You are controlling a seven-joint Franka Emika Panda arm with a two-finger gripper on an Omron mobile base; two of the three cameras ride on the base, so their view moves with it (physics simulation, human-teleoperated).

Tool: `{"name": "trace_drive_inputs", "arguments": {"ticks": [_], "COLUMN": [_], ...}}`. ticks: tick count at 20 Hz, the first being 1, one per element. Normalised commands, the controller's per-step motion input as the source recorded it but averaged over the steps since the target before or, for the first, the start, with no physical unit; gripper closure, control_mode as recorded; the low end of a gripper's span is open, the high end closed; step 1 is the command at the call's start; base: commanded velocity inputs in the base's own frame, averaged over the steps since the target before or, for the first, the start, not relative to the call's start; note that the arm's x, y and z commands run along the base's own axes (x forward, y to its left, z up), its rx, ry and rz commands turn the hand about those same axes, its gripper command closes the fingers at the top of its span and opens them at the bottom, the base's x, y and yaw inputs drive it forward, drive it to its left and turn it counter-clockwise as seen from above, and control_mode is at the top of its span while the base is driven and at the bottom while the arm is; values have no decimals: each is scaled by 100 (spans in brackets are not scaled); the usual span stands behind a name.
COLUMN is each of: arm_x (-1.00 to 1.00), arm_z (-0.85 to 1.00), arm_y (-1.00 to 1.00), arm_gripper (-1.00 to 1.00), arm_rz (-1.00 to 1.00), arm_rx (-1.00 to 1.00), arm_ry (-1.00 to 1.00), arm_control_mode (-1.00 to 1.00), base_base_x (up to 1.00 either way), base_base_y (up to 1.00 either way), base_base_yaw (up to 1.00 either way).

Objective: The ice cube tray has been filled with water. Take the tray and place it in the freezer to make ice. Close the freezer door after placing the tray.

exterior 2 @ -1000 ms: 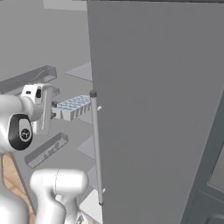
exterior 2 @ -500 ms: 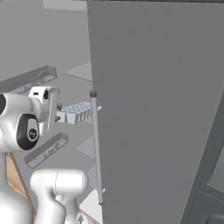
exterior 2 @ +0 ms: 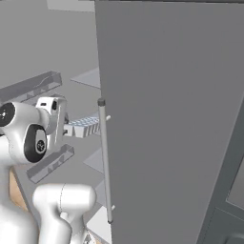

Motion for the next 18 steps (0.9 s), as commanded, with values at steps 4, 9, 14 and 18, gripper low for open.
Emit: {"name": "trace_drive_inputs", "arguments": {"ticks": [4, 9, 14, 18], "arm_x": [9, 14, 19, 23], "arm_z": [-33, -37, -42, -31], "arm_y": [-13, -12, -2, 0], "arm_gripper": [100, 100, 100, 100], "arm_rz": [2, 0, 0, 0], "arm_rx": [0, 0, 0, 0], "arm_ry": [-10, -10, -9, -7], "arm_control_mode": [-100, -100, -100, -100], "base_base_x": [0, 0, 0, 0], "base_base_y": [0, 0, 0, 0], "base_base_yaw": [0, 0, 0, 0]}}
